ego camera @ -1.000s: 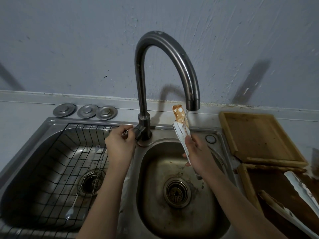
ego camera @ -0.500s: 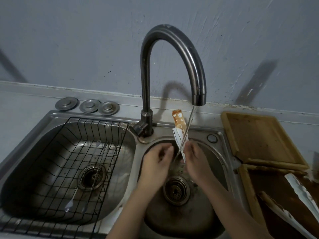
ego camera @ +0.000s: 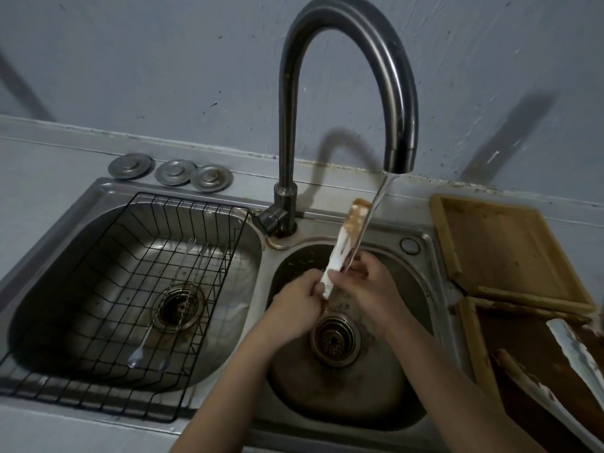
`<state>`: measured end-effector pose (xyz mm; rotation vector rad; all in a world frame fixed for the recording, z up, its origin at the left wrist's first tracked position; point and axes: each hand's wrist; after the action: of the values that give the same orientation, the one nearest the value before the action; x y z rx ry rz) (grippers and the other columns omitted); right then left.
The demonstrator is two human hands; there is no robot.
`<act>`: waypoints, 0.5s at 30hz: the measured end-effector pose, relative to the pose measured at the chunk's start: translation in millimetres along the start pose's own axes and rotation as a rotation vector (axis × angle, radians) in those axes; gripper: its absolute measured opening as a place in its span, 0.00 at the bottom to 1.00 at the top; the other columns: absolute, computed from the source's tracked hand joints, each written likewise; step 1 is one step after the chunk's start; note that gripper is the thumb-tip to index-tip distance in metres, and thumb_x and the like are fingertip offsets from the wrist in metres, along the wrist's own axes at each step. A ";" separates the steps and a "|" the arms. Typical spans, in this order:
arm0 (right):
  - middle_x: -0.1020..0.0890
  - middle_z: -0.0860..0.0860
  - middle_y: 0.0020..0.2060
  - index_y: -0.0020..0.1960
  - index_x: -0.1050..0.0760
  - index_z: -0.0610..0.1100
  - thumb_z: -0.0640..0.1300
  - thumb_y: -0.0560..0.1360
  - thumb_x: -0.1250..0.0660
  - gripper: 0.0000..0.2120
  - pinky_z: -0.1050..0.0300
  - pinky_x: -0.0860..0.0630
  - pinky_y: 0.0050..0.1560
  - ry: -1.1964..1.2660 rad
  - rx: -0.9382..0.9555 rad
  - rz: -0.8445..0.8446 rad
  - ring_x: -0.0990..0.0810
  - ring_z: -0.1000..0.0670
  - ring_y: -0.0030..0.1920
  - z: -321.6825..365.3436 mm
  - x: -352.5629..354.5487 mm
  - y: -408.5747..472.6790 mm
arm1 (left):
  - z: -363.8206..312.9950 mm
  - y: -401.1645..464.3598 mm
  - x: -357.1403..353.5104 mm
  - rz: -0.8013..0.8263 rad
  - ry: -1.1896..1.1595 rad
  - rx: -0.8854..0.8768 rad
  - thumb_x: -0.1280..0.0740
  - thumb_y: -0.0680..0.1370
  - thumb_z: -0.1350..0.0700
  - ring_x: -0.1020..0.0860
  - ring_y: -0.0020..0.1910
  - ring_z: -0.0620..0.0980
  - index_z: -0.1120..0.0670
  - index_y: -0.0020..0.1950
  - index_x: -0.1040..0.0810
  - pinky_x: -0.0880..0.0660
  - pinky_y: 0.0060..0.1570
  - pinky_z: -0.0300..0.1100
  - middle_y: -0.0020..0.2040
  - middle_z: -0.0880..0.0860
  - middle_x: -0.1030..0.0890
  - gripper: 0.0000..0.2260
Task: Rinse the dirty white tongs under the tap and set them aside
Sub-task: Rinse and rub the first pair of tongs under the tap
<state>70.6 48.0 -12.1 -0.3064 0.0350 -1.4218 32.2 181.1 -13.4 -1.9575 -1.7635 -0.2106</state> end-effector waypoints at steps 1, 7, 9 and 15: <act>0.18 0.50 0.45 0.53 0.23 0.45 0.40 0.71 0.30 0.10 0.59 0.22 0.43 -0.007 0.016 -0.037 0.19 0.51 0.45 2.3 1.0 3.5 | 2.1 0.4 1.8 -0.012 0.038 -0.008 0.44 0.79 0.56 0.23 0.42 0.58 0.48 0.38 0.30 0.27 0.45 0.50 0.39 0.53 0.21 0.11; 0.15 0.49 0.40 0.45 0.21 0.50 0.44 0.68 0.27 0.06 0.55 0.20 0.46 -0.027 0.016 0.038 0.16 0.51 0.42 -4.1 -5.0 -5.4 | 2.3 -1.1 10.1 -0.003 -0.027 -0.103 0.41 0.78 0.63 0.26 0.37 0.47 0.46 0.42 0.27 0.30 0.42 0.41 0.33 0.44 0.25 0.13; 0.14 0.48 0.41 0.47 0.21 0.49 0.44 0.66 0.26 0.09 0.49 0.19 0.48 0.004 0.006 0.082 0.15 0.49 0.43 -7.7 -8.6 -11.0 | -1.1 -3.3 13.8 0.066 -0.086 -0.123 0.42 0.76 0.68 0.25 0.38 0.44 0.48 0.46 0.25 0.29 0.41 0.35 0.34 0.46 0.24 0.15; 0.15 0.48 0.37 0.45 0.19 0.44 0.46 0.73 0.31 0.05 0.51 0.21 0.45 0.065 0.017 0.002 0.18 0.51 0.37 -4.1 -4.0 -7.4 | -10.7 -6.1 18.8 0.136 -0.184 -0.173 0.42 0.74 0.73 0.25 0.40 0.48 0.60 0.55 0.23 0.30 0.40 0.34 0.39 0.54 0.21 0.15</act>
<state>62.0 50.2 -14.9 -0.2455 0.0761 -1.4290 31.4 193.2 5.5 -2.2760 -1.7664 -0.1438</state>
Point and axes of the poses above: each hand's wrist, its own y-axis towards the middle knuckle, its own x-axis out of the back of the hand, z = x × y
